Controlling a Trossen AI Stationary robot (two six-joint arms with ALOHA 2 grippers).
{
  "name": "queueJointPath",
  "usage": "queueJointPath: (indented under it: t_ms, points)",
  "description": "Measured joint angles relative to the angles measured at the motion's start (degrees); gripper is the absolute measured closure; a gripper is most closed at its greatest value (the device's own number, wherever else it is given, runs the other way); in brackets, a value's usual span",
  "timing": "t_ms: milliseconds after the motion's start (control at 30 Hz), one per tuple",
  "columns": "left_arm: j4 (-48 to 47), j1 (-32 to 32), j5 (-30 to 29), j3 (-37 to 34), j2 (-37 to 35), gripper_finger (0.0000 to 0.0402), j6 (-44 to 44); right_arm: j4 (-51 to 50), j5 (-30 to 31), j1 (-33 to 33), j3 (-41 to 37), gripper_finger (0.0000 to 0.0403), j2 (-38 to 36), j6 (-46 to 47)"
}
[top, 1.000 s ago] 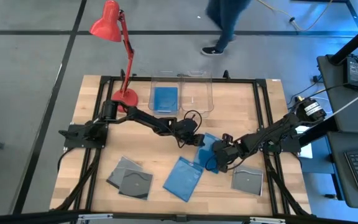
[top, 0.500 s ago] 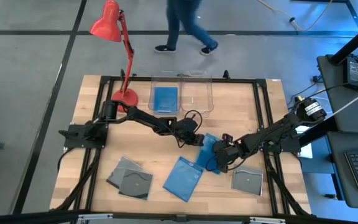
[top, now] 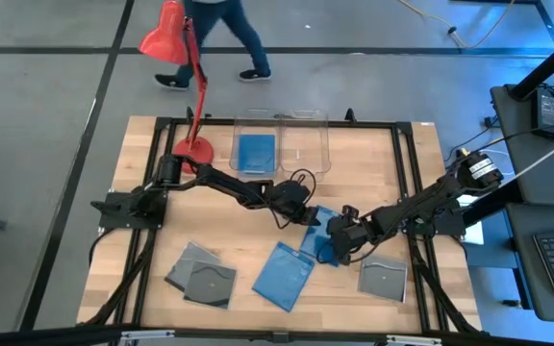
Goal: Pick & place jewel cases by type
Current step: Put the right blue CD case into the left transparent bin
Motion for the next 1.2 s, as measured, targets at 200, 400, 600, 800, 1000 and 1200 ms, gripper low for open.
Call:
queueJointPath:
  t_ms: [200,400,600,800,1000,1200]
  points:
    - [-6.2,0.4,-0.2,0.0,0.0,0.0397,0.4,-12.8,0.0,0.0,6.4,0.016,-3.3,0.0]
    - [-8.5,0.5,-0.2,0.0,-0.1,0.0398,0.6,-24.8,-1.2,1.7,11.5,0.016,-4.6,0.9]
    - [-8.8,0.4,-0.5,0.0,-0.1,0.039,2.4,-27.0,-4.2,4.6,7.6,0.016,-4.5,8.0]
    - [-9.0,0.4,-2.4,0.0,-0.1,0.0387,2.0,-24.9,-4.5,6.8,5.5,0.0159,-4.5,10.0]
    - [-9.3,0.5,-1.9,0.0,-0.1,0.037,2.1,-15.0,-4.2,6.8,0.9,0.0159,-3.8,10.4]
    - [-9.1,0.5,-1.3,-0.1,-0.1,0.0341,1.6,-13.2,-3.1,6.9,-0.5,0.0159,-3.9,10.7]
